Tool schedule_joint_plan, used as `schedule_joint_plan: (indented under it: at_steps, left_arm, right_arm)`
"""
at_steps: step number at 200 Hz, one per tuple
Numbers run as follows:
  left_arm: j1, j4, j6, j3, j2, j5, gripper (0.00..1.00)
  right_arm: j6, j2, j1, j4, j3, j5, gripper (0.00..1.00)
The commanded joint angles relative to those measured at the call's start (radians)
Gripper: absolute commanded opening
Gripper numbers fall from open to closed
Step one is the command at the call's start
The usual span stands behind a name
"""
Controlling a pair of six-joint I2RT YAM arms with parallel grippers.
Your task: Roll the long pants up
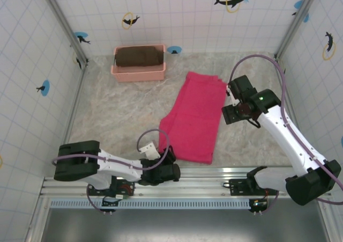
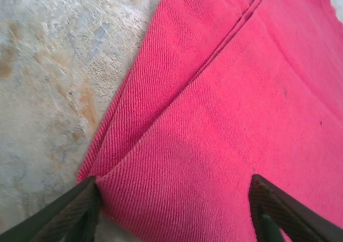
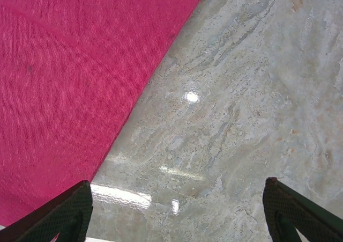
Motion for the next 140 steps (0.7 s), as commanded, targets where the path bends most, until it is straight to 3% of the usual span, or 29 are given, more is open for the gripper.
schedule_joint_plan:
  at_steps: [1,13,33,44,65,108,140]
  left_arm:
    - [-0.007,0.104,-0.539,0.006,0.053,-0.05,0.62]
    - [-0.005,0.116,-0.539,0.009,0.067,-0.052,0.55]
    - [0.003,0.13,-0.539,0.003,0.081,-0.051,0.3]
    - [0.017,0.147,-0.539,-0.009,0.086,-0.042,0.0]
    - [0.047,0.106,-0.537,-0.015,0.062,-0.025,0.0]
    - [0.137,-0.263,-0.524,0.041,-0.126,0.044,0.0]
    - [0.231,-0.379,-0.42,0.04,-0.253,0.091,0.0]
  right_arm:
    - [-0.024,-0.024,-0.003,-0.024,-0.006,-0.007,0.85]
    - [-0.024,-0.026,-0.003,-0.025,-0.008,-0.008,0.85]
    - [-0.024,-0.028,-0.002,-0.025,-0.008,-0.017,0.85]
    - [-0.024,-0.028,-0.002,-0.026,-0.006,-0.025,0.85]
    - [-0.026,-0.026,0.013,-0.026,-0.011,-0.035,0.85]
    - [-0.017,-0.021,0.066,-0.001,-0.039,-0.026,0.85]
    - [0.012,-0.005,0.115,0.037,-0.052,-0.049,0.85]
